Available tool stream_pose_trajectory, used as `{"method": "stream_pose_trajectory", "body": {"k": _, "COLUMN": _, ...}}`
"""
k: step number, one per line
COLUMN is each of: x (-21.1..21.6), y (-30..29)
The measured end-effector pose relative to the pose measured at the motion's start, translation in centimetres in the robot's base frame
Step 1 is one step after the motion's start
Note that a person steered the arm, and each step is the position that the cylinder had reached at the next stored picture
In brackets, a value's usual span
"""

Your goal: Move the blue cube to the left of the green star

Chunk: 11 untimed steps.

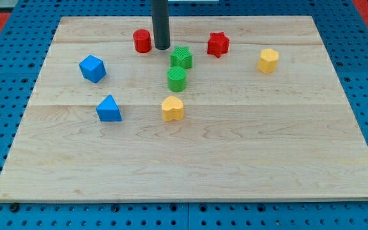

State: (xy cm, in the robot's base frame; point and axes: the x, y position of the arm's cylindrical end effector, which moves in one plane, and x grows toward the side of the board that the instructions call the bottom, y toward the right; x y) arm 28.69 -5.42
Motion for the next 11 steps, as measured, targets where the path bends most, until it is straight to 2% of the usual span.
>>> {"method": "stream_pose_trajectory", "body": {"k": 2, "x": -2.2, "y": -2.0}}
{"method": "stream_pose_trajectory", "body": {"k": 3, "x": 0.3, "y": -1.4}}
{"method": "stream_pose_trajectory", "body": {"k": 4, "x": 2.6, "y": -4.9}}
{"method": "stream_pose_trajectory", "body": {"k": 5, "x": 2.9, "y": -15.3}}
{"method": "stream_pose_trajectory", "body": {"k": 6, "x": 5.6, "y": -23.2}}
{"method": "stream_pose_trajectory", "body": {"k": 7, "x": 9.3, "y": -21.3}}
{"method": "stream_pose_trajectory", "body": {"k": 9, "x": 7.5, "y": -12.6}}
{"method": "stream_pose_trajectory", "body": {"k": 11, "x": 5.4, "y": -10.4}}
